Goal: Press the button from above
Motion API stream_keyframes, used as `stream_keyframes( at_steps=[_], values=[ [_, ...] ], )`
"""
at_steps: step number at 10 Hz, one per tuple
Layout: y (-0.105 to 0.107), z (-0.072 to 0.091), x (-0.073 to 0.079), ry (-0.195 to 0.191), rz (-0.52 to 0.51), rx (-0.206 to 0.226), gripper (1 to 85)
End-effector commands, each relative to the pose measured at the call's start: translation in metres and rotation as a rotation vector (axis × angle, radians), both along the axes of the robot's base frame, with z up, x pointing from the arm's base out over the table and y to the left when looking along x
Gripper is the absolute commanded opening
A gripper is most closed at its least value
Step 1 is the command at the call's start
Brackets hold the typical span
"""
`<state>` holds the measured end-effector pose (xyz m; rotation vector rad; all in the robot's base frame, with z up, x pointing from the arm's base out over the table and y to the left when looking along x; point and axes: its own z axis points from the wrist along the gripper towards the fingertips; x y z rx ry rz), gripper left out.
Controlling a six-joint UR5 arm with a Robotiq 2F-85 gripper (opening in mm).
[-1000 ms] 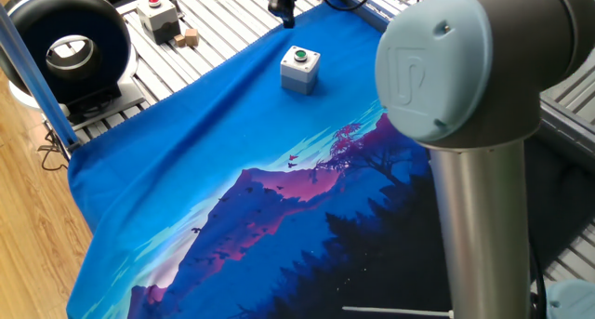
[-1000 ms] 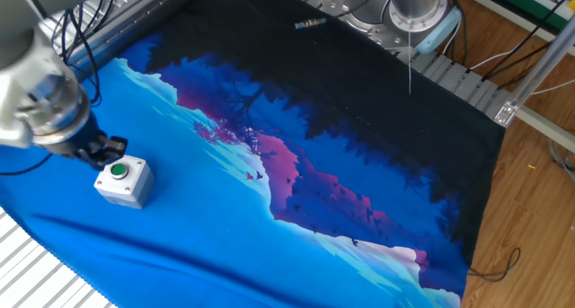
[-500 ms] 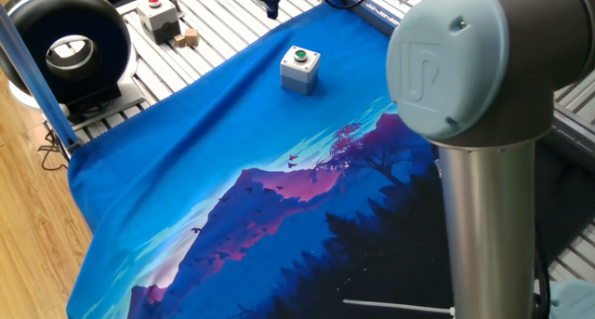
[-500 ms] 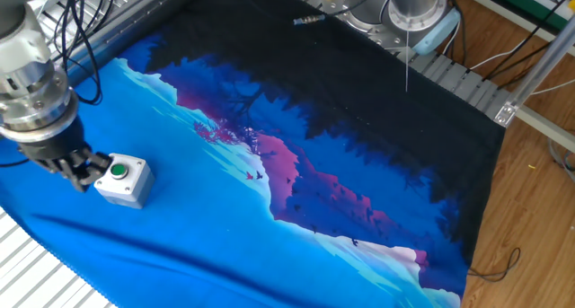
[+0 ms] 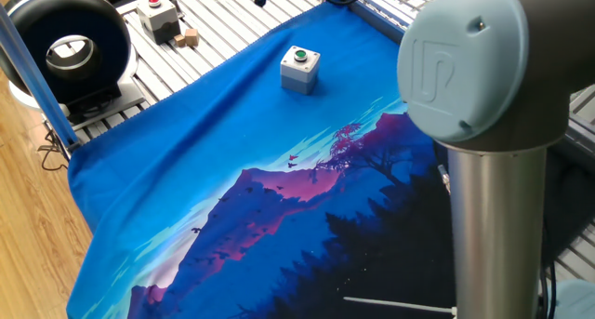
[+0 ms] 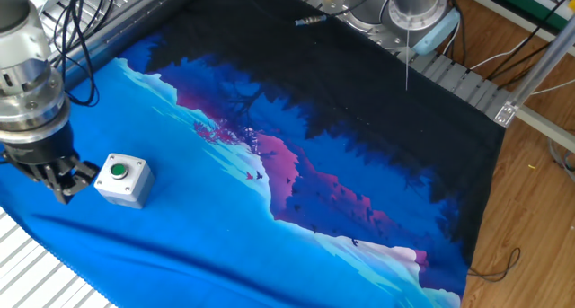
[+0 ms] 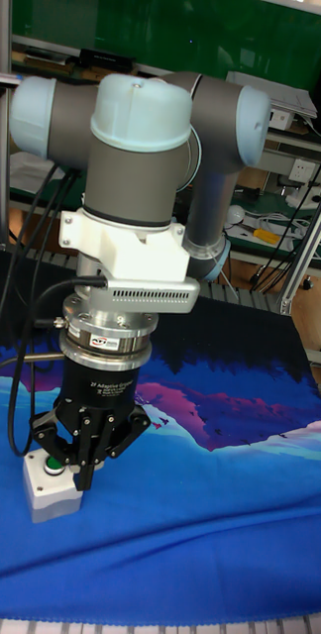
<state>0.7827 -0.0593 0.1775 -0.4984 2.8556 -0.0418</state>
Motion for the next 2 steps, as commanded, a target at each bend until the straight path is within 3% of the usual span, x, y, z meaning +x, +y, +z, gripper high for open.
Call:
stream_keyframes(
  at_steps=[1, 2],
  values=[
    [-0.0014, 0.0028, 0.0065, -0.03, -0.041, -0.001, 1.0],
    [-0.0016, 0.0014, 0.0072, -0.029, -0.042, 0.0, 1.0]
  ],
)
